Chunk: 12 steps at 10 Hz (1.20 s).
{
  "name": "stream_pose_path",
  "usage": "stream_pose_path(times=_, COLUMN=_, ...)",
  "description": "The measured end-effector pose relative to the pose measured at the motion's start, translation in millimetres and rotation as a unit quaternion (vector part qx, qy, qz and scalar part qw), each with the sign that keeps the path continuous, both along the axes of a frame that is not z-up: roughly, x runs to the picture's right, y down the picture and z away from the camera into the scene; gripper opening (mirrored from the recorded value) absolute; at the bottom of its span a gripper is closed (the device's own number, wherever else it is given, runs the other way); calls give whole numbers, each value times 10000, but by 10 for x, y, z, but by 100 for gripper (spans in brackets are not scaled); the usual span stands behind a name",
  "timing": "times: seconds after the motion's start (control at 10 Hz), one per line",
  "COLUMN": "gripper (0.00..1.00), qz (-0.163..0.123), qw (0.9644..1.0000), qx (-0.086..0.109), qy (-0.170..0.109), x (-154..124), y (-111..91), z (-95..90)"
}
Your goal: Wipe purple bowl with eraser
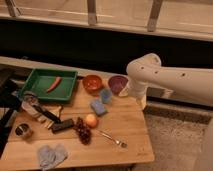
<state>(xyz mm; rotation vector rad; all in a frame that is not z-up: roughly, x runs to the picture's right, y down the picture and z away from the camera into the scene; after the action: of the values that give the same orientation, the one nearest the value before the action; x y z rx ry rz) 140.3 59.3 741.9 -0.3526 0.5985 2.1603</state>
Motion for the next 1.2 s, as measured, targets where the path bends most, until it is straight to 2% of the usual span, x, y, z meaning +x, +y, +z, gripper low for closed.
stream_pose_path(times=0.3, gripper=80, qz=-48, qw=9998, qx=16, qy=-175, x=-361, y=-19, z=-8)
stream_pose_path(times=0.7, gripper=80, qz=-100, qw=9994, qx=30, qy=-322, x=-698, y=-16, z=-27)
stream_pose_path(times=1.2, gripper=80, qz=-64, qw=9996, qx=49, qy=-260, x=-659, y=-24, z=-23)
